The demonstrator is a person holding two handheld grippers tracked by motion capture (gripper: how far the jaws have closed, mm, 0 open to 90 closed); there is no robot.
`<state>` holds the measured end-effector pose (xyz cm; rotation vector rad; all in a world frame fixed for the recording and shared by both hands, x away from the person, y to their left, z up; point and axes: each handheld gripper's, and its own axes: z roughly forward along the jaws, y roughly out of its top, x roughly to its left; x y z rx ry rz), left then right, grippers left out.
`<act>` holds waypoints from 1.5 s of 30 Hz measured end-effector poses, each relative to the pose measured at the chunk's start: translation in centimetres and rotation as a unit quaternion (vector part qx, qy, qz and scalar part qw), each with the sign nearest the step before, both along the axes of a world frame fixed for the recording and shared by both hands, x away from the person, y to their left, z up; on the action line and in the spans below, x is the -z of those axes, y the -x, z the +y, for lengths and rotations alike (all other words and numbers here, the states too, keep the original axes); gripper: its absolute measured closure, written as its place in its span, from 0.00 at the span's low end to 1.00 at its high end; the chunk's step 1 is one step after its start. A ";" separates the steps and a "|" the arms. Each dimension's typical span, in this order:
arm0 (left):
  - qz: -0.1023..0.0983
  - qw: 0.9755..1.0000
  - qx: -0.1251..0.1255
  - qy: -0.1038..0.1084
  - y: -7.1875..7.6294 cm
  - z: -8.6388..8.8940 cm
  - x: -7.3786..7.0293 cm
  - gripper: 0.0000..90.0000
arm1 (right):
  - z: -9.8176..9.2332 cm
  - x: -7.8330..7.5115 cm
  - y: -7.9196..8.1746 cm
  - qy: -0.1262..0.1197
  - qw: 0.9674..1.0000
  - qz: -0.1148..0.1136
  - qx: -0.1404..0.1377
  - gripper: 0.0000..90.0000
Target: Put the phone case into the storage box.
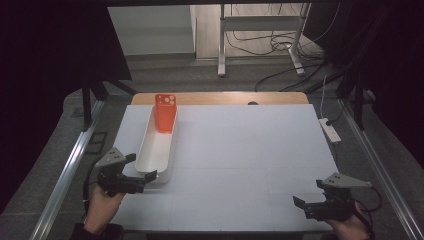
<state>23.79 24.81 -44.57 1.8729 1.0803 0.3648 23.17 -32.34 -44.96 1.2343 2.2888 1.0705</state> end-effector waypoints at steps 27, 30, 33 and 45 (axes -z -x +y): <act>0.009 0.999 -0.037 -0.029 3.9 1.9 1.1 0.00 | 0.0 0.0 0.0 0.000 1.000 0.001 0.002 0.01; 0.009 0.999 -0.039 -0.030 4.3 2.0 1.2 0.00 | 0.0 0.0 0.0 0.000 1.000 0.001 0.003 0.01; 0.007 0.999 -0.042 -0.028 4.7 2.1 1.3 0.00 | 0.0 0.0 0.0 0.000 1.000 0.001 0.003 0.01; 0.016 0.996 -0.059 -0.060 5.5 2.0 2.6 0.00 | 0.0 0.0 0.0 -0.001 1.000 0.002 0.003 0.01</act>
